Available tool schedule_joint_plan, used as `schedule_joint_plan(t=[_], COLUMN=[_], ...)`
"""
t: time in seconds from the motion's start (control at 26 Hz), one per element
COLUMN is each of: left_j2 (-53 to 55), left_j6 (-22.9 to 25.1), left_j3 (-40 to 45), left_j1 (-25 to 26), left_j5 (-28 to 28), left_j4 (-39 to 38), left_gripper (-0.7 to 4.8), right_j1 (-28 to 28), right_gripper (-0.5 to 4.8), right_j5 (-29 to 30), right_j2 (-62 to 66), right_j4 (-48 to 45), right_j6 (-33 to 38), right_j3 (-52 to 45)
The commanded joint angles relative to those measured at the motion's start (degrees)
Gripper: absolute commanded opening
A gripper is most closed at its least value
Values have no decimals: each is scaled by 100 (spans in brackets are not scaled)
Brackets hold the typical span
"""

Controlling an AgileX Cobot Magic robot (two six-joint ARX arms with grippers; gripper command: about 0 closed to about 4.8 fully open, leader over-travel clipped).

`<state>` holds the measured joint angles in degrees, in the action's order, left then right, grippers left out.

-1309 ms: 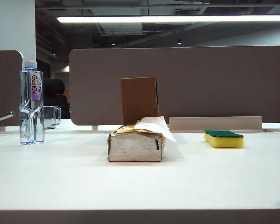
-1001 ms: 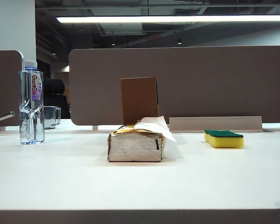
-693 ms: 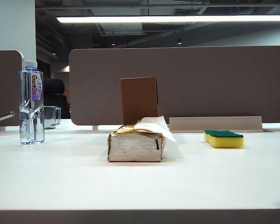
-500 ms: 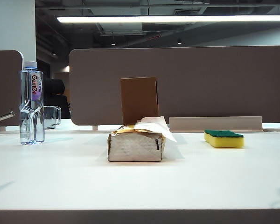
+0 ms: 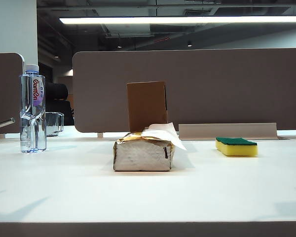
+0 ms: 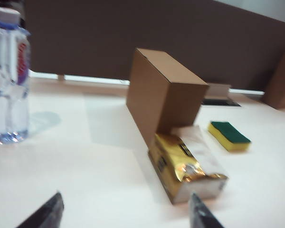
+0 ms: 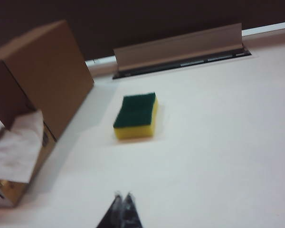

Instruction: Move the sponge from right to left to wipe the table, avoiding obstacles on the table, and finally reaching the bottle of mineral water.

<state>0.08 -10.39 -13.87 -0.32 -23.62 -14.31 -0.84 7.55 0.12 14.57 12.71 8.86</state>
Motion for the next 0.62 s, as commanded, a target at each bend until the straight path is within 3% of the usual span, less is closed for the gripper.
schedule_joint_plan(t=[0.04, 0.35, 0.62], left_j2=[28, 83, 660], left_j6=[-13, -17, -11], left_j3=[-243, -1012, -1635], left_j1=[2, 4, 4], left_j5=[-448, -767, -1062], left_j4=[-492, -986, -1259], left_gripper=[341, 344, 344], right_j1=[-4, -4, -4], right_gripper=[0, 5, 66], right_j5=[33, 162, 621], right_j2=[4, 387, 1458], right_j4=[411, 1128, 1797], right_j6=[258, 621, 699], right_j3=[299, 1589, 2564])
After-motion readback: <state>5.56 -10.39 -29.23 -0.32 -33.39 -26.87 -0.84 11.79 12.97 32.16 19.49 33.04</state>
